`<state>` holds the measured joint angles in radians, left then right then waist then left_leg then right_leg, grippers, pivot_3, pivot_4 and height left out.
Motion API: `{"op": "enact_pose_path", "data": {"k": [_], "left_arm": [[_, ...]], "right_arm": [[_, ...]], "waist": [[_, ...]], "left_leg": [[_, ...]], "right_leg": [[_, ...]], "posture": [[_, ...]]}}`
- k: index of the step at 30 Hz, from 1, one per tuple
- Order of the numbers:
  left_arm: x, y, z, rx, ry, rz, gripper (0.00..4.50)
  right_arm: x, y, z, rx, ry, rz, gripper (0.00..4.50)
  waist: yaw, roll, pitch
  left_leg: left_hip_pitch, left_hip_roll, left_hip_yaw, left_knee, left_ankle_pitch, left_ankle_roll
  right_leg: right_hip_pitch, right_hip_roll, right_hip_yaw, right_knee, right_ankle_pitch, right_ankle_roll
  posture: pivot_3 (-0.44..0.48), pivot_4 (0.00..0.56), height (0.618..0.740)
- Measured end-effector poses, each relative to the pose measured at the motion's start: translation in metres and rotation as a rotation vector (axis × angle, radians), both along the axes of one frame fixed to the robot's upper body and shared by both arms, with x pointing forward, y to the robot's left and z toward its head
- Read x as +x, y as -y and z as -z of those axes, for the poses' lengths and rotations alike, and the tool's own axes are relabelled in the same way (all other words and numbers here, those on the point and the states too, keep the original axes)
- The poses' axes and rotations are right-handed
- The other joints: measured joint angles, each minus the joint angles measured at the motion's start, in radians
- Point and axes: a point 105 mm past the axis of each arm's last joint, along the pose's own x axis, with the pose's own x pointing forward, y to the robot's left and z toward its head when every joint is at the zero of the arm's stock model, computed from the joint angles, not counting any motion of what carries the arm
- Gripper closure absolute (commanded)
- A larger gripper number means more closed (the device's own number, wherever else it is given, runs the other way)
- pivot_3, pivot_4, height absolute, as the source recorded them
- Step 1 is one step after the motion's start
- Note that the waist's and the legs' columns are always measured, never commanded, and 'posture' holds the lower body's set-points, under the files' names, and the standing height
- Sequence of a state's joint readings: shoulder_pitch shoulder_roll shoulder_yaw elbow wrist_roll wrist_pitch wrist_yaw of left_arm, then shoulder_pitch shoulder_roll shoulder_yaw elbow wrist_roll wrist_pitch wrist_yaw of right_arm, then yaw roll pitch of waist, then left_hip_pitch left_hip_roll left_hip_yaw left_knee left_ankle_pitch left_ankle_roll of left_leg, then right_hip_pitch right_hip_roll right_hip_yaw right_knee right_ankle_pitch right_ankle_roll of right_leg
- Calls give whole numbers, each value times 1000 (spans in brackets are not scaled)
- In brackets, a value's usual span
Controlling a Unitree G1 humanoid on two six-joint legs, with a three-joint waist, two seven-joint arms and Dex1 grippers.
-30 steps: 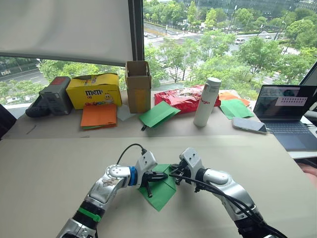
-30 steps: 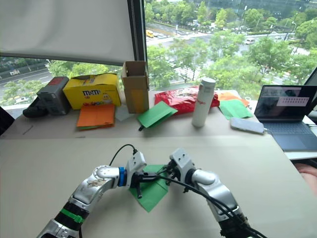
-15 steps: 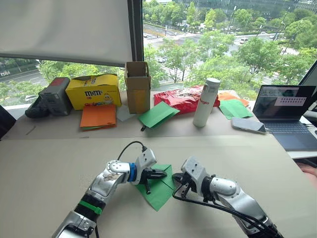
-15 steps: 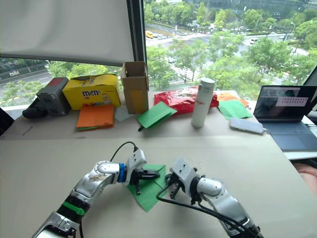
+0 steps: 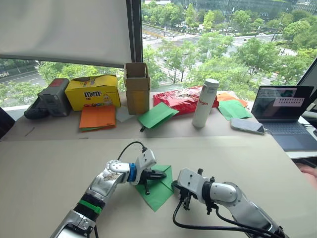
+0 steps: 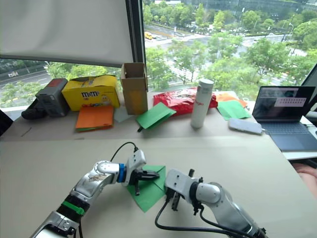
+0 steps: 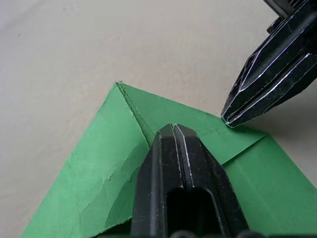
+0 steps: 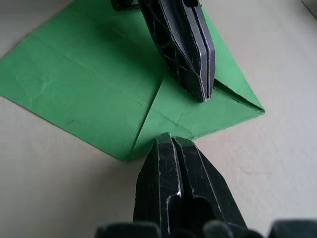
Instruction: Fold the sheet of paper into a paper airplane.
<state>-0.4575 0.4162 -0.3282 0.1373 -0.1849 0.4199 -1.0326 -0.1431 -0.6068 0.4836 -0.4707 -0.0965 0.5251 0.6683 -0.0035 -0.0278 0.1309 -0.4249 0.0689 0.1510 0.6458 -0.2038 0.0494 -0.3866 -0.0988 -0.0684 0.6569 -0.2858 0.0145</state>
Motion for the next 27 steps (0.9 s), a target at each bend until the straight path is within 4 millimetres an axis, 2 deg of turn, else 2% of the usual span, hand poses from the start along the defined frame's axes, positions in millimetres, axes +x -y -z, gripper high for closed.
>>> {"op": "enact_pose_path", "data": {"k": [8,13,20,23,24,27], "left_arm": [[-4,1,2,12,-13,35,4471],[-2,4,3,10,-25,49,4471],[4,9,1,-25,-36,47,4471],[13,5,-12,-104,-69,-5,4471],[18,0,-26,-169,-75,-39,4471],[26,-13,-50,-261,-50,-83,4471]], "right_arm": [[-21,-6,1,-101,52,-100,4500],[-44,-3,5,-72,-4,-103,4500],[-51,11,1,12,-119,-48,4500],[-53,15,1,2,-141,-62,4500],[-54,15,1,1,-152,-66,4500],[-54,16,1,-3,-163,-70,4500]], "waist": [[1,-2,-7],[7,-5,-11],[20,-6,-11],[18,-7,-9],[16,-7,-9],[16,-7,-9]], "left_leg": [[0,0,0,-1,-1,0],[1,0,0,-1,-2,0],[-1,-2,0,0,-2,0],[-3,-1,-1,0,-2,0],[-5,-1,-1,0,-2,0],[-5,-1,-1,0,-2,0]], "right_leg": [[0,0,0,0,-3,-1],[0,0,0,0,-4,-3],[0,-2,0,-1,-4,-4],[-1,-2,-1,0,-5,-4],[-1,-2,0,0,-4,-4],[0,-2,-1,0,-5,-3]], "posture": [[0,150,739],[0,150,739],[0,150,739],[0,150,739],[0,150,739],[0,150,739]]}}
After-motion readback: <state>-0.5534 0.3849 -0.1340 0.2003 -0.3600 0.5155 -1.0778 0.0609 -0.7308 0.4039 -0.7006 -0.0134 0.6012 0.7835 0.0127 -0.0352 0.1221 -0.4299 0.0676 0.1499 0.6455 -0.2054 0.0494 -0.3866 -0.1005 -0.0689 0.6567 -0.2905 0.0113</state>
